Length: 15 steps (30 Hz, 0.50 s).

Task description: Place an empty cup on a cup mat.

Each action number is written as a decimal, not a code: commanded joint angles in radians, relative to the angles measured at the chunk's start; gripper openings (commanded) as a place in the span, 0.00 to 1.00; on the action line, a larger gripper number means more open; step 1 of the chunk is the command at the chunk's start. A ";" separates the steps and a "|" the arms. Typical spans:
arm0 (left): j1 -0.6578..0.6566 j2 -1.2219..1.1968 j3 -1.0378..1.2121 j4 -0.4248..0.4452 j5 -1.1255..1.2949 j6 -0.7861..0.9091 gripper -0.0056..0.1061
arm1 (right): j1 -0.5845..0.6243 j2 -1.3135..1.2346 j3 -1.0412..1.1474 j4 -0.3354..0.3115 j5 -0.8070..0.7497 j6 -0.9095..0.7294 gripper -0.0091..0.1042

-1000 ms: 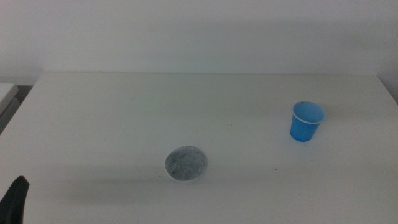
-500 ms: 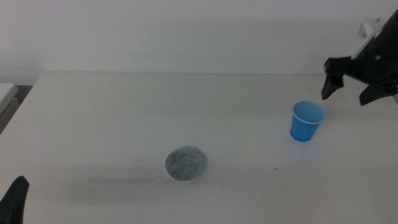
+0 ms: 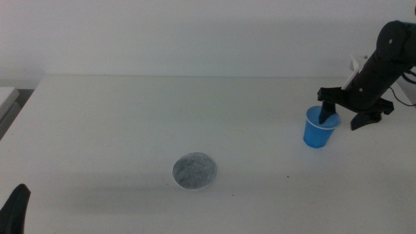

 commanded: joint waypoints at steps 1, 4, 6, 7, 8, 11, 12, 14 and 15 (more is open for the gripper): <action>0.000 -0.004 0.000 -0.007 -0.012 -0.003 0.89 | 0.001 0.004 -0.008 -0.002 -0.018 0.006 0.44; 0.000 -0.004 0.000 -0.007 -0.012 -0.003 0.89 | 0.028 -0.007 -0.020 -0.015 -0.020 0.018 0.08; 0.000 -0.004 0.000 -0.007 -0.012 -0.003 0.89 | 0.072 -0.024 -0.052 -0.050 0.005 0.046 0.09; 0.000 -0.004 0.000 -0.007 -0.012 -0.003 0.89 | 0.096 -0.029 -0.072 -0.068 0.027 0.058 0.09; 0.000 -0.004 0.000 -0.007 -0.012 -0.003 0.89 | 0.130 -0.038 -0.096 -0.084 0.052 0.071 0.09; 0.000 -0.004 0.000 -0.007 -0.012 -0.003 0.89 | 0.246 -0.045 -0.164 -0.100 0.119 0.092 0.09; 0.000 -0.004 0.000 -0.007 -0.012 -0.003 0.89 | 0.291 -0.045 -0.184 -0.100 0.132 0.092 0.09; 0.000 -0.004 0.000 -0.007 -0.012 -0.003 0.89 | 0.379 -0.045 -0.208 -0.100 0.134 0.096 0.09; 0.000 -0.004 0.000 -0.007 -0.012 -0.003 0.89 | 0.420 -0.045 -0.216 -0.100 0.134 0.099 0.09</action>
